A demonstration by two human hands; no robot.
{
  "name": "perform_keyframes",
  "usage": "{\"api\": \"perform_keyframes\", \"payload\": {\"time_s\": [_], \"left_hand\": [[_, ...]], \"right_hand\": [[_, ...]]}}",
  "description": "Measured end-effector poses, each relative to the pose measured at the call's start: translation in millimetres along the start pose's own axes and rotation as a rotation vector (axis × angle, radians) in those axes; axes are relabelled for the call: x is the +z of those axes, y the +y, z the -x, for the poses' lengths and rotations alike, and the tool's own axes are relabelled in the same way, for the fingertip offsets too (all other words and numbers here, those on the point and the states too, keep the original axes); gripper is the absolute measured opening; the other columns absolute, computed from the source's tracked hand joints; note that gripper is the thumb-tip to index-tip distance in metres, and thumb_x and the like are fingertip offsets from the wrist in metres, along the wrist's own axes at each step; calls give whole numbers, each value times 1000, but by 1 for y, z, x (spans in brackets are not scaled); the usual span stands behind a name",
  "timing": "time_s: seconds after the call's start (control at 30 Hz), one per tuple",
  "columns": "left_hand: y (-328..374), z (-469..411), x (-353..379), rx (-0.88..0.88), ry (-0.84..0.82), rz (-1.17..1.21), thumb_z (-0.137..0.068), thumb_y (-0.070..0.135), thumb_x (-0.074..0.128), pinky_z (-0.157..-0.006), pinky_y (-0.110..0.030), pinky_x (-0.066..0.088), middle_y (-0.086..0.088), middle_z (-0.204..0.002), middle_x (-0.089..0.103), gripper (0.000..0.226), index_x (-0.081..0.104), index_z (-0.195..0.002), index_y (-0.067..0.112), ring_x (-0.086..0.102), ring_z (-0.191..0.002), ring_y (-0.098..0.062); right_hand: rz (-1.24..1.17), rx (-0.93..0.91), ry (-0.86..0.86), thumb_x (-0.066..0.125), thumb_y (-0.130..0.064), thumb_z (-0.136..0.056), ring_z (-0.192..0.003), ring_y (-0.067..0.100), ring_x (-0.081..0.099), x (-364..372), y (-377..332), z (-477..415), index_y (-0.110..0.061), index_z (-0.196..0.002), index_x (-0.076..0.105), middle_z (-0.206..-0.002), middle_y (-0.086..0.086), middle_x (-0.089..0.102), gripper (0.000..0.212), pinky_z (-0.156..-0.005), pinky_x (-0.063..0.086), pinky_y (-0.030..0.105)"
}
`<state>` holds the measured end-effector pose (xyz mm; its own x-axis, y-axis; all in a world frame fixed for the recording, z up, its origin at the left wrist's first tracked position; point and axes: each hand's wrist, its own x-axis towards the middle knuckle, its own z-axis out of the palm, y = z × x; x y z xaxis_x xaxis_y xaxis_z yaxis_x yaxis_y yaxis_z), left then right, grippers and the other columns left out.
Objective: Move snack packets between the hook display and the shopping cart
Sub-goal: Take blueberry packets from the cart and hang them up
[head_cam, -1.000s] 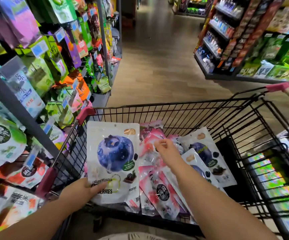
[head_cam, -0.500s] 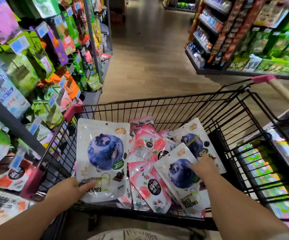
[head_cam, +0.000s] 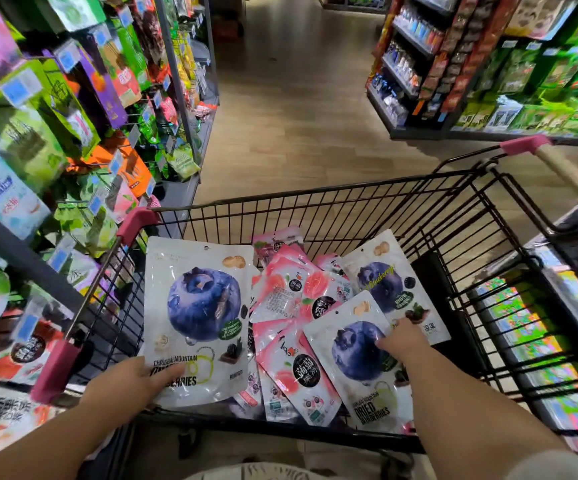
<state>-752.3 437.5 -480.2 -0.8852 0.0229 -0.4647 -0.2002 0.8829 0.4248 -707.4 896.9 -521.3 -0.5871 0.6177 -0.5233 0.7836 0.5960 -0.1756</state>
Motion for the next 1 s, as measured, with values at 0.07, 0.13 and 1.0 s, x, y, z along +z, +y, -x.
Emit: {"api": "perform_keyframes", "payload": {"time_s": [0.07,0.13,1.0], "left_hand": [[-1,-1,0,-10,-9,3,-34,104,36,-81,-33,52,9,-70,71,100,72,-86,26,67,-71,-11],[-2,-1,1,7,-15,2,-35,104,36,-82,-34,52,11,-72,72,96,72,-87,31,67,-73,-10],[6,3,-2,-39,-19,-59,-41,101,36,-81,-32,51,4,-74,70,96,71,-87,24,66,-76,-17]], "right_hand": [[16,17,-32,74,-36,-83,-124,29,53,3,-1,0,0,-136,39,-135,16,53,73,-93,45,30],[4,32,-64,75,-36,-81,-126,30,51,4,-2,-1,1,-140,33,-138,17,49,81,-93,45,29],[-345,-192,-230,83,-38,-72,-117,29,59,5,-4,-7,-8,-134,55,-132,11,61,75,-101,48,42]]}}
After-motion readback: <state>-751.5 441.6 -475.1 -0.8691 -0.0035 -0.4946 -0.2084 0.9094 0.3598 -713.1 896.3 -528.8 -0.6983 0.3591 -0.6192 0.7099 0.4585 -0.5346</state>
